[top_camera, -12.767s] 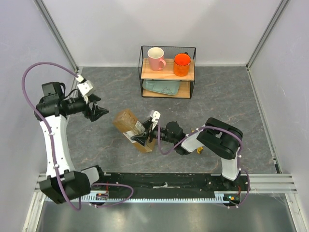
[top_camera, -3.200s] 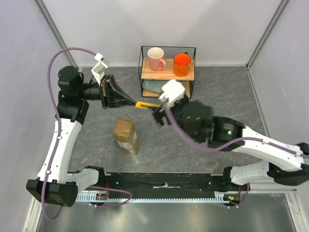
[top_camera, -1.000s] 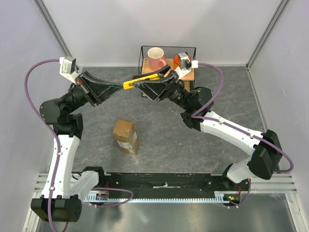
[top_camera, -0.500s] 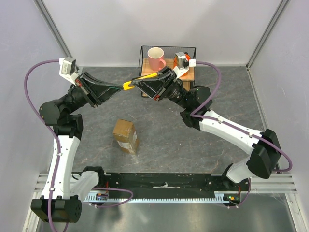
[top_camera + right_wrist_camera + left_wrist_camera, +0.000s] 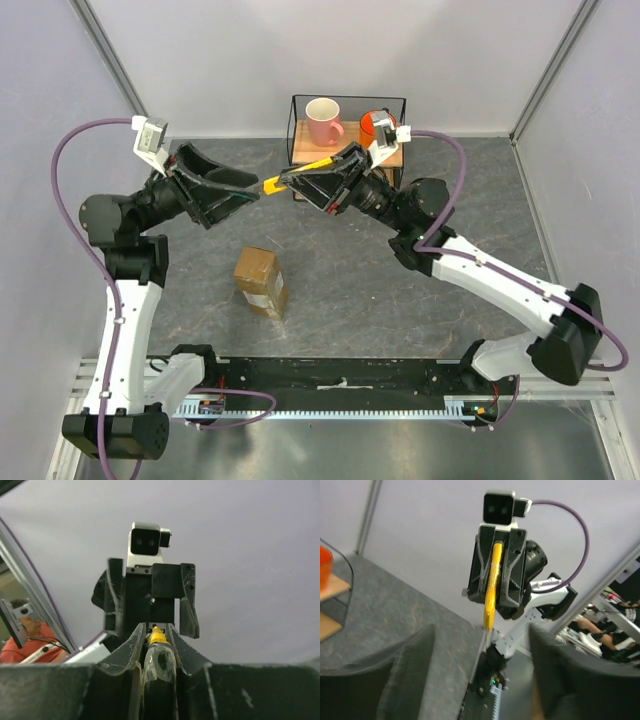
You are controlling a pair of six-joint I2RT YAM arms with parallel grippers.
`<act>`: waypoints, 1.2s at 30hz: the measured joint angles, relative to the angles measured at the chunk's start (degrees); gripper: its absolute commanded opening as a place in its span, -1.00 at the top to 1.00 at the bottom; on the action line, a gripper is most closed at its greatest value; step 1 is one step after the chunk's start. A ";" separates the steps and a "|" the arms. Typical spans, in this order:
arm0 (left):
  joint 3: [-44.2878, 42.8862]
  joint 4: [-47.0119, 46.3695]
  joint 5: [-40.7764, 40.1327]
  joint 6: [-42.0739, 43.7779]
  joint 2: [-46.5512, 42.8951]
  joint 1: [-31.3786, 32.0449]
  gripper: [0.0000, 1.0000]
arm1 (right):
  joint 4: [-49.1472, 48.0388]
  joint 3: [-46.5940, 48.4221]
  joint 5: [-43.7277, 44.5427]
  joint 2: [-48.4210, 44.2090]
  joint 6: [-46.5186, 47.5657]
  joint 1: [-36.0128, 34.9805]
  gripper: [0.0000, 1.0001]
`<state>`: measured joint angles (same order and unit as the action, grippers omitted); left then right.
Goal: Unpack the express box
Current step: Adjust the express box at the center of the board.
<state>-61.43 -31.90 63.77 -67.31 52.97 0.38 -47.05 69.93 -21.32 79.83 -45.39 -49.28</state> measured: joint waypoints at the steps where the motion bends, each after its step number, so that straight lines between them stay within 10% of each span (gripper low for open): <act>1: -1.05 3.21 0.83 2.95 0.17 0.00 -0.99 | 2.40 -0.24 0.46 -1.27 1.38 0.00 1.00; 13: -15.23 78.71 11.26 92.85 1.01 0.00 -0.99 | 32.28 -0.83 12.92 -15.26 20.06 -0.11 1.00; 20: -10.25 102.27 9.77 135.14 1.36 0.11 -0.99 | 39.43 -5.25 15.93 -17.11 23.82 -0.11 1.00; 28: -8.07 107.43 3.34 158.66 4.22 0.39 -0.99 | 41.55 -5.97 16.09 -17.20 24.24 -0.11 1.00; 36: -7.08 108.56 -3.65 163.47 4.22 4.00 -0.99 | 41.75 -7.80 16.09 -17.20 23.96 -0.11 1.00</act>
<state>-68.51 76.66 60.12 96.16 57.19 4.38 -5.30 62.13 -5.23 62.63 -21.43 -49.39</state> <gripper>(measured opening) 0.994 0.251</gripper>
